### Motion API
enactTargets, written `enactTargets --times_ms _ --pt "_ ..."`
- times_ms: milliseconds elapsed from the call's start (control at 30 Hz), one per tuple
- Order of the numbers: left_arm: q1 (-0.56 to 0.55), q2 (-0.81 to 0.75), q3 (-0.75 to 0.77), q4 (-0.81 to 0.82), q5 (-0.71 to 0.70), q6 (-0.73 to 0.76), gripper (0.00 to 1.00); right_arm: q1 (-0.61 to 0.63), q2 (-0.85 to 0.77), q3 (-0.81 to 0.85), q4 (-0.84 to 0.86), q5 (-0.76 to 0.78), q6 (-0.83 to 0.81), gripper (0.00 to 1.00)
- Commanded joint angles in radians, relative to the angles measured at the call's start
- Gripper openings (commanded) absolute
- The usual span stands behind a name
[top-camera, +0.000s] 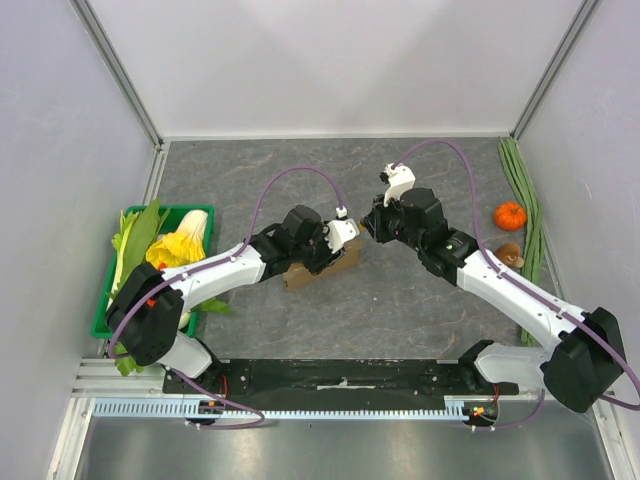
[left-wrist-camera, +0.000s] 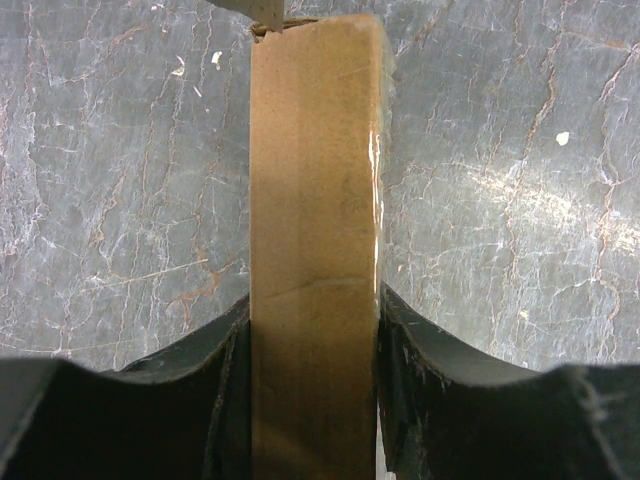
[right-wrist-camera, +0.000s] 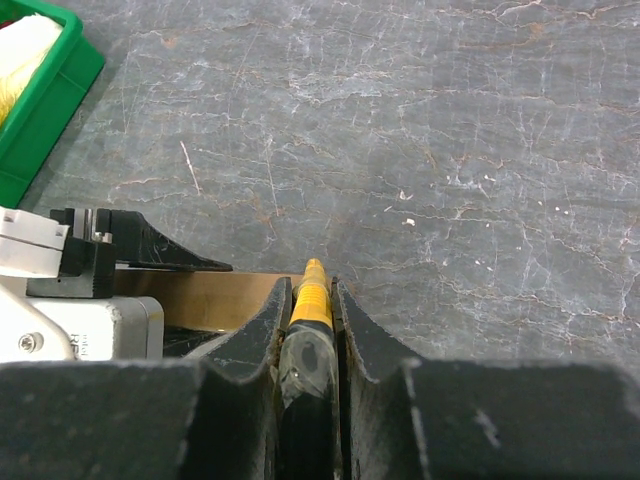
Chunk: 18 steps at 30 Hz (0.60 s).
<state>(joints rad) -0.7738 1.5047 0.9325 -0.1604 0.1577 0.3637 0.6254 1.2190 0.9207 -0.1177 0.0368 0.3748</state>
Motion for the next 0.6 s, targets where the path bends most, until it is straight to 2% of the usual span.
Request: enactTargets --times_ms 0,567 --pt "-0.001 0.04 -0.021 -0.016 -0.02 -0.014 0.5 -0.001 0.002 0.004 0.03 0.029 -0.033 0.0" --pt "0.005 0.11 0.017 -0.042 -0.106 -0.104 0.47 0.0 -0.024 -0.055 -0.06 -0.081 -0.036 0.0"
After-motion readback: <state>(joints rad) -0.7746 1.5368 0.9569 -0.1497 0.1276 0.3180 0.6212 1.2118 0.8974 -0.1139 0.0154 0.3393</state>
